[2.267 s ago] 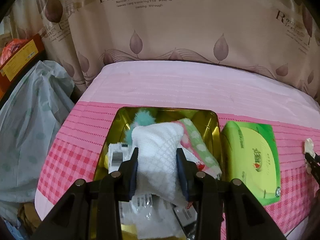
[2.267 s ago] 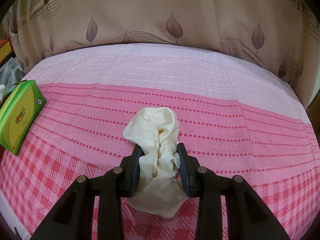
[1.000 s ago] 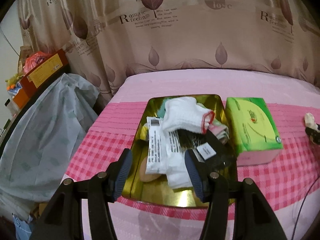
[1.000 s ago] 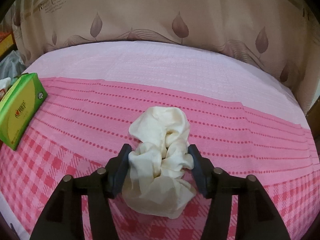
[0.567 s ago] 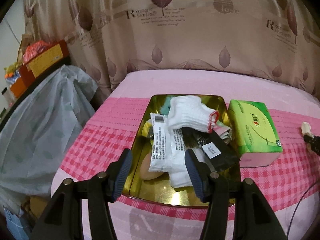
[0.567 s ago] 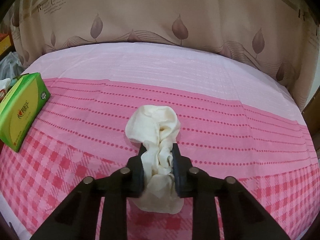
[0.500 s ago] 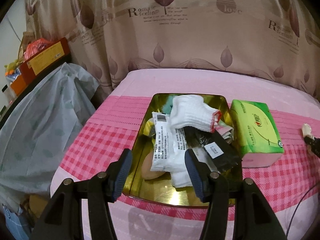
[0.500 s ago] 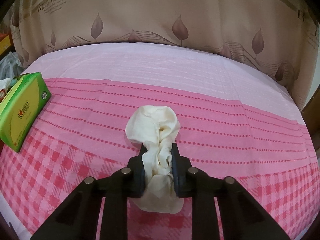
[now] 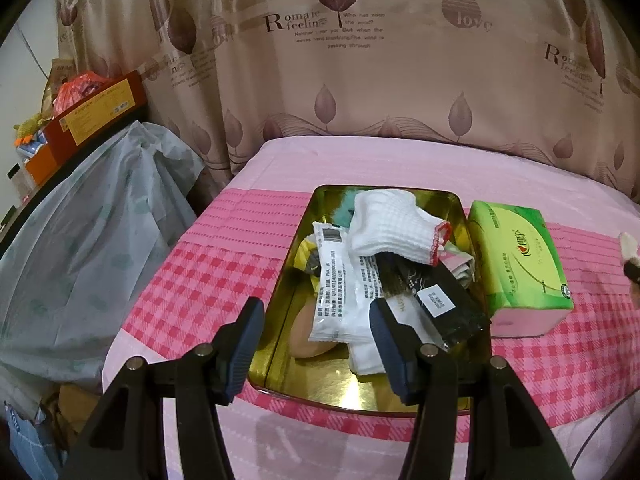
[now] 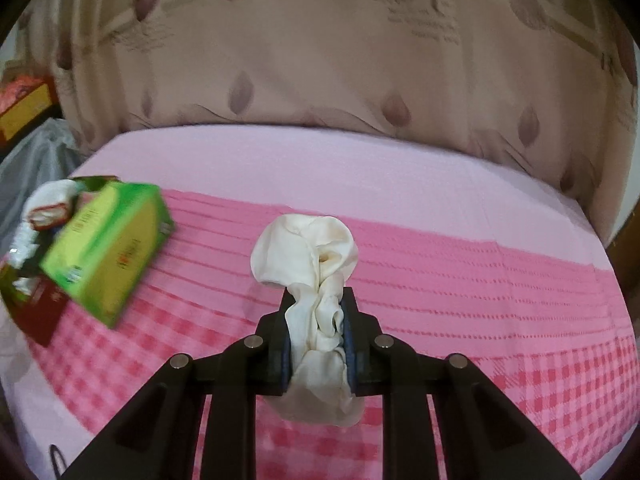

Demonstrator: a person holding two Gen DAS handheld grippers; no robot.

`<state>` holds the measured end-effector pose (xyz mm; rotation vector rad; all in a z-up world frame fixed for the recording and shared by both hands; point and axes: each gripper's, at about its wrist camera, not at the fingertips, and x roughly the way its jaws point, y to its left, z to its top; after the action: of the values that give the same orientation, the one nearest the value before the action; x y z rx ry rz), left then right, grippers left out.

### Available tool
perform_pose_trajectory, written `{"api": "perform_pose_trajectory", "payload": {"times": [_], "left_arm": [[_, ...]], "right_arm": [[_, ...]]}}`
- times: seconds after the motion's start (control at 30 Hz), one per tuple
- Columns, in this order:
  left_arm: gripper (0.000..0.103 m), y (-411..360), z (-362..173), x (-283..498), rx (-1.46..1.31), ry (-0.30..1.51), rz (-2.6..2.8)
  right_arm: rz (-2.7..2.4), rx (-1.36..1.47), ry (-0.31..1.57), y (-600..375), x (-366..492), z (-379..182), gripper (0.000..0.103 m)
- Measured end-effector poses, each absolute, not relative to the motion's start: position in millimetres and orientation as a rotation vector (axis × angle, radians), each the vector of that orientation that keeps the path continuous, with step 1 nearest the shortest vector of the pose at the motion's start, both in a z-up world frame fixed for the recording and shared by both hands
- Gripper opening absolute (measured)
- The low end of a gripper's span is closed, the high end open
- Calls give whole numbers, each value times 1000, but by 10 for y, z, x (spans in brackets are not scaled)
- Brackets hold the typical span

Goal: Organize soft objects
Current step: 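Carry the cream cloth into the gold tin and open the right tool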

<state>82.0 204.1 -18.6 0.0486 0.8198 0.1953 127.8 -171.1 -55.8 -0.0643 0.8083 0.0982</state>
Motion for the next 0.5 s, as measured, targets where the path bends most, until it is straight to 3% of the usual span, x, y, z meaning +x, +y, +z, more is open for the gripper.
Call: {"api": "perform_pose_trajectory", "payload": {"times": [0.5], "left_arm": [[61,2218,-135,787,-12,790,265]], "right_arm": [[456,-120,767,-187,1167,-107,18]]}}
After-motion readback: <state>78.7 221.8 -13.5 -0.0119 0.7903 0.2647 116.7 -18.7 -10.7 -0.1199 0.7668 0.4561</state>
